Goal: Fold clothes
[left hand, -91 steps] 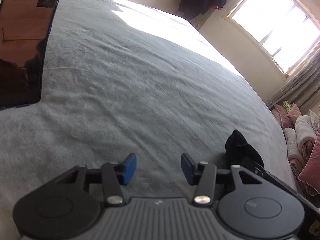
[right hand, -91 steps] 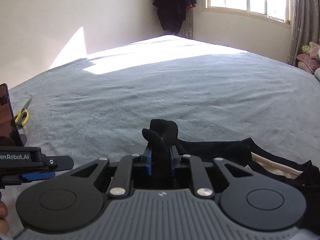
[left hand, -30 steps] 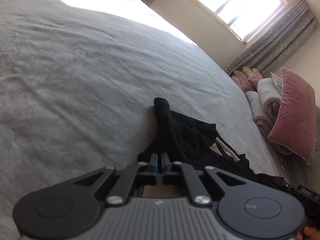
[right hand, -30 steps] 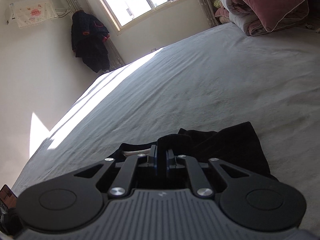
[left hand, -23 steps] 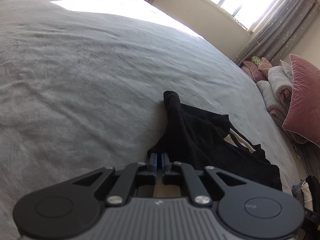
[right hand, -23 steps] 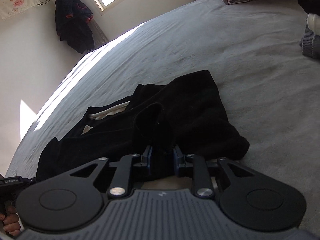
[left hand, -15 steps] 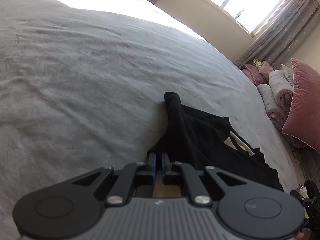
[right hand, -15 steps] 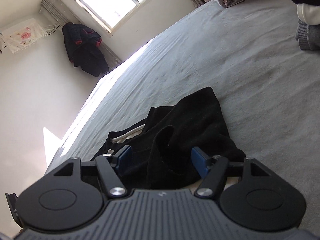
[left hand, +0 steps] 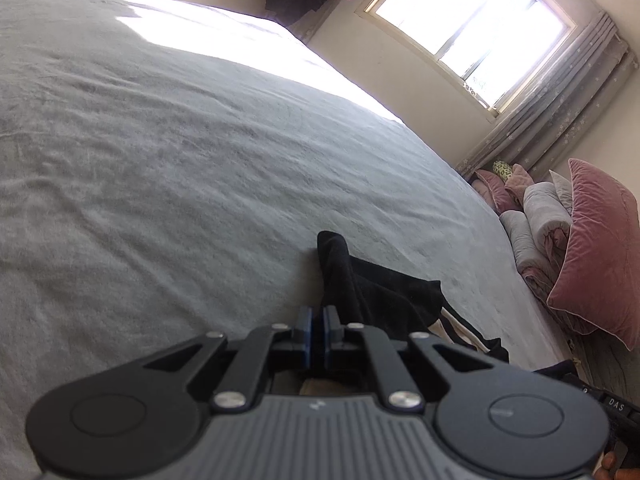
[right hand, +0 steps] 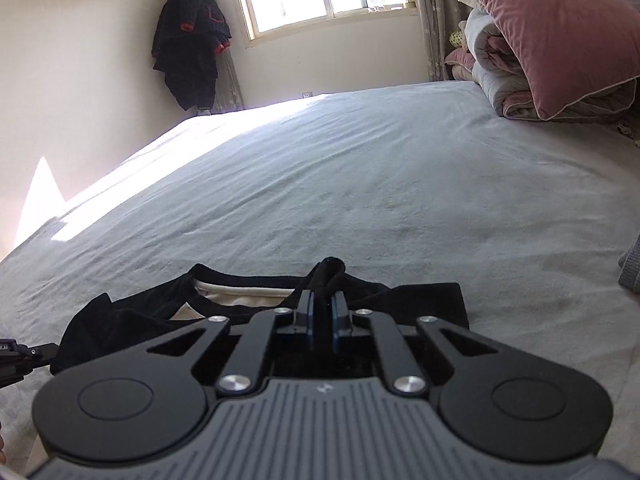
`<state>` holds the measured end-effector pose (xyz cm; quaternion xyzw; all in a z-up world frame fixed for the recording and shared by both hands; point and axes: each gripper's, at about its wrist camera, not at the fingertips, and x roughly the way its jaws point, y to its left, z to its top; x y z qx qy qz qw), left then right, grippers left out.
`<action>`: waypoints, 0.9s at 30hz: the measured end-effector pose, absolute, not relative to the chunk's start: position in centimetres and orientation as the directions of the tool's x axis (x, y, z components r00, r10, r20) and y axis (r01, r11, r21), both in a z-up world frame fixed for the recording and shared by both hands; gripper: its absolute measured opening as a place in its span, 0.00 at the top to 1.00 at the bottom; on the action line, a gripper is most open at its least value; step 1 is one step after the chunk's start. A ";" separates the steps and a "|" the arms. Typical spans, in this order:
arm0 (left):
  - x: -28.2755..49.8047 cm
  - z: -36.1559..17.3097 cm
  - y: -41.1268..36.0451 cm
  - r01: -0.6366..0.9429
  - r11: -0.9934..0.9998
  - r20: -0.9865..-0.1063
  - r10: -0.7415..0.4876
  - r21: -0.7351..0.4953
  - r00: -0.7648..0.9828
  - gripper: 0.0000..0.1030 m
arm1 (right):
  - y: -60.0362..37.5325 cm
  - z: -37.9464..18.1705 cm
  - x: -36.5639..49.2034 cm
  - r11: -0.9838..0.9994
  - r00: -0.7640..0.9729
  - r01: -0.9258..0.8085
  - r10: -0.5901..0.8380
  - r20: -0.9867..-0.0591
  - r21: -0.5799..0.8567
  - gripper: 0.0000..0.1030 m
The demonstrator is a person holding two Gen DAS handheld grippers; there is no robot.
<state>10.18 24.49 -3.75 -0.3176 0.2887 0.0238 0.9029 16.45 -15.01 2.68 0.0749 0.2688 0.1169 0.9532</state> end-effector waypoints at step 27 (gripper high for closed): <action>11.4 -3.8 22.9 -0.118 0.829 -0.550 -0.249 -0.547 0.797 0.96 | -19.3 -0.3 16.2 0.996 0.807 -0.018 0.064 -0.587 0.083 0.53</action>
